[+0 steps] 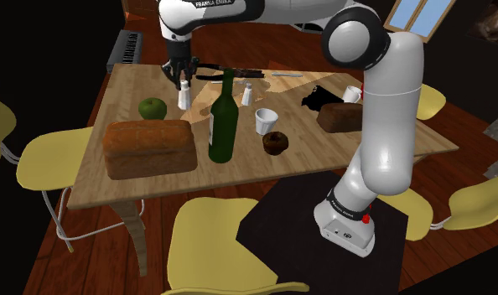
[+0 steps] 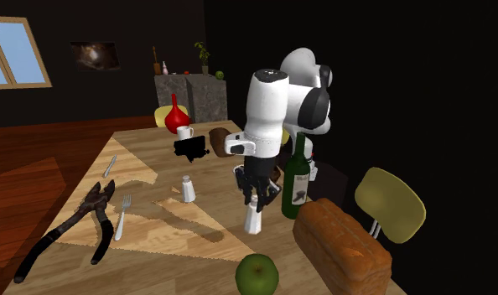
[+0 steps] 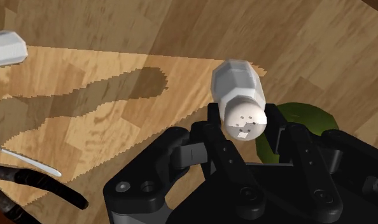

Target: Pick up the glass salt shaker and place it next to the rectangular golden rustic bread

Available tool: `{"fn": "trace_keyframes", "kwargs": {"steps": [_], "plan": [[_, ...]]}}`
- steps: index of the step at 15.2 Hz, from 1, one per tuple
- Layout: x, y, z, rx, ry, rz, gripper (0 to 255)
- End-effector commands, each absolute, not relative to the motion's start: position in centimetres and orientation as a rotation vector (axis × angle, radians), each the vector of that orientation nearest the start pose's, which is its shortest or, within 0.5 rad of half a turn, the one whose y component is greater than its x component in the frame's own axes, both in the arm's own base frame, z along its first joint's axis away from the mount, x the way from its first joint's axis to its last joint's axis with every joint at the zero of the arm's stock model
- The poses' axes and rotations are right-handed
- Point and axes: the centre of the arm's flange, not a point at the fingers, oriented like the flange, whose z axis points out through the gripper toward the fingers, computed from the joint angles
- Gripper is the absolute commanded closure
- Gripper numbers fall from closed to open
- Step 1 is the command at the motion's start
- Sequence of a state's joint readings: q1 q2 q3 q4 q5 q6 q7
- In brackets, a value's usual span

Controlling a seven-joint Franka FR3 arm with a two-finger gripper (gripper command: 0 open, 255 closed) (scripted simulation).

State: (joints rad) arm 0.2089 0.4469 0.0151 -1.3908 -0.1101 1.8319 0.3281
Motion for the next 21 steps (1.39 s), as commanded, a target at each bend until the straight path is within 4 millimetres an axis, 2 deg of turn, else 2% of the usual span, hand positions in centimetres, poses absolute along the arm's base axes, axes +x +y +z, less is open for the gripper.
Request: {"fn": "trace_keyframes", "kwargs": {"steps": [1, 14, 21], "plan": [[67.5, 14.4, 44.2, -3.237, 0.124, -0.036, 255], [67.5, 14.4, 37.6, -3.237, 0.124, -0.036, 255], [67.5, 14.4, 37.6, -3.237, 0.124, -0.036, 255]]}}
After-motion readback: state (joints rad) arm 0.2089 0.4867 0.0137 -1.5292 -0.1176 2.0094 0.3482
